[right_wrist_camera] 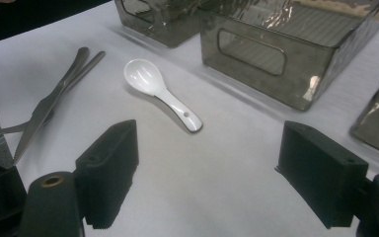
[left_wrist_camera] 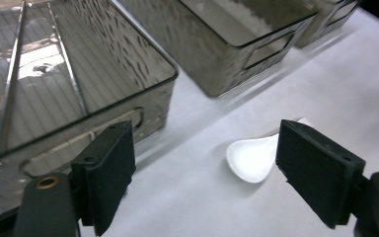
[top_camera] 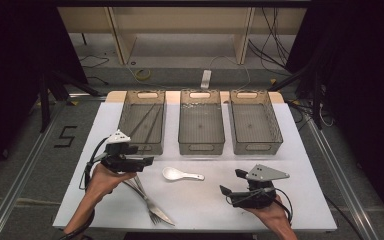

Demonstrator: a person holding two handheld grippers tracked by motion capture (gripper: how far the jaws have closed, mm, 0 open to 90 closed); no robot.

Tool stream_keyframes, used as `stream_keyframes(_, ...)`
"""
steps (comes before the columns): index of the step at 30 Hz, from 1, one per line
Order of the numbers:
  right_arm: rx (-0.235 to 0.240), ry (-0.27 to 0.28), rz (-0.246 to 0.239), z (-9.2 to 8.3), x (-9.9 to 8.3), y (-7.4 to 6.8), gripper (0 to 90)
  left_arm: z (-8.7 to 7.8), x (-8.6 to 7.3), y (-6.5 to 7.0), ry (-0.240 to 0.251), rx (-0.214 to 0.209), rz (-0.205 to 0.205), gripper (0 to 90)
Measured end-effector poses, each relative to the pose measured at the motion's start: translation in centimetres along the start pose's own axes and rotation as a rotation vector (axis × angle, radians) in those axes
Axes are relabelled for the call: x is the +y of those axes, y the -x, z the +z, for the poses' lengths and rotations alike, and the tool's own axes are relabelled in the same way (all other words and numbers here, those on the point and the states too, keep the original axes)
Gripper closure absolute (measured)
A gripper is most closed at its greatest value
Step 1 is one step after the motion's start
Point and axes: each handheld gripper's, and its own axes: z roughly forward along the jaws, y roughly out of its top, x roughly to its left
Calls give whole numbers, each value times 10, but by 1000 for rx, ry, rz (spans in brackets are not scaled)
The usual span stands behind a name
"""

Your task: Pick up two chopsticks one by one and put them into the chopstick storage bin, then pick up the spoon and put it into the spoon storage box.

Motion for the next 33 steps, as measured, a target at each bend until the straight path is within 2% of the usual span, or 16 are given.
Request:
stream_keyframes(5,10,-14,-3,7,3,0,241,-2,-6,6,11,-1,9,192)
stream_keyframes(13,39,-35,-13,20,8,-3,241,-9,-15,12,62,-9,11,187)
stream_keyframes(21,77,-62,-40,35,14,-12,240,-13,-19,16,77,-10,22,177)
stream_keyframes(27,85,-81,-46,44,16,-14,239,-14,-21,18,59,11,36,174)
stream_keyframes(33,92,-94,-51,47,15,-16,239,-19,-22,19,80,15,20,172)
